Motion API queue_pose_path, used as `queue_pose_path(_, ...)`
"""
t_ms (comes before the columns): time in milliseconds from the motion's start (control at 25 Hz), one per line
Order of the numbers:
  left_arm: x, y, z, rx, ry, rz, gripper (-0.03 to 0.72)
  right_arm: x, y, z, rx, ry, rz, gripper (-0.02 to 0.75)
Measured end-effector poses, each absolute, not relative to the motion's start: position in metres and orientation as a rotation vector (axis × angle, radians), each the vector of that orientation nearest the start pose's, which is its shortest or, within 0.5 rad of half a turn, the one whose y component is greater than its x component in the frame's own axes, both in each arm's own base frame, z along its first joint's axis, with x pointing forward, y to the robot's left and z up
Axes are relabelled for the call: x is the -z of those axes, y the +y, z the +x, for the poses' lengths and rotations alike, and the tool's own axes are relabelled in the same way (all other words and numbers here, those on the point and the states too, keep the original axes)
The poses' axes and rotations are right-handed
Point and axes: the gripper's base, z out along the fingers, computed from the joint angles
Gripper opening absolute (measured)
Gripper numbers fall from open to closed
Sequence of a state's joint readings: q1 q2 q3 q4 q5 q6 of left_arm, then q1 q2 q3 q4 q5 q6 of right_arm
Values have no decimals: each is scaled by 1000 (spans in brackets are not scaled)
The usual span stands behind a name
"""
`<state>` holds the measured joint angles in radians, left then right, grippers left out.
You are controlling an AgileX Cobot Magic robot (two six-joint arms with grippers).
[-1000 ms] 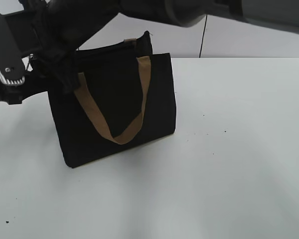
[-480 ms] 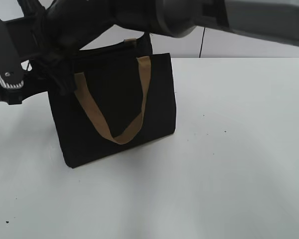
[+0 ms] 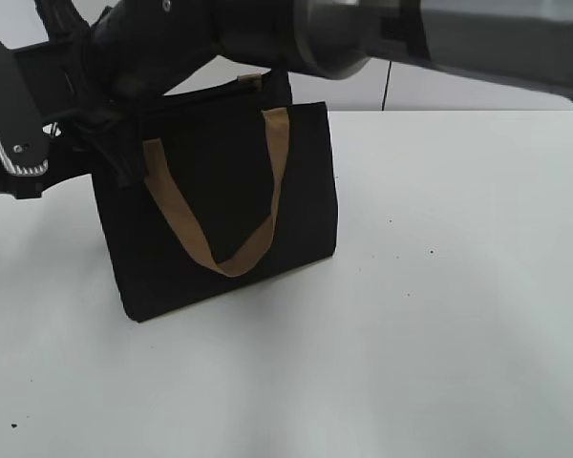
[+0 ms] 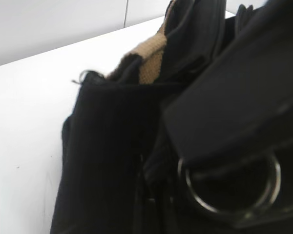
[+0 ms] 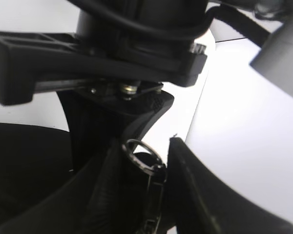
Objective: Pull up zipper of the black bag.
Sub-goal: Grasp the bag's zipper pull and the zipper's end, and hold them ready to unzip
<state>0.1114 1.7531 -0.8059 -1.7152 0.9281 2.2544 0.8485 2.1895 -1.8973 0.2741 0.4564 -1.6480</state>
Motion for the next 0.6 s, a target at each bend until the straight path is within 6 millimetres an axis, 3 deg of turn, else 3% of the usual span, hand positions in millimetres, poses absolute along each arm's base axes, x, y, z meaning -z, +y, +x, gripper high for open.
queue_pose_path(280, -183, -36, 319, 654, 1873, 789, 27, -242, 397, 335, 174, 900, -2028, 208)
queue_pose_path(480, -183, -37, 319, 670, 1862, 797, 27, -243, 397, 337, 149, 967, -1963, 22)
queue_pose_path(600, -183, -37, 319, 671, 1861, 797, 27, -244, 397, 338, 127, 1008, -1934, 18)
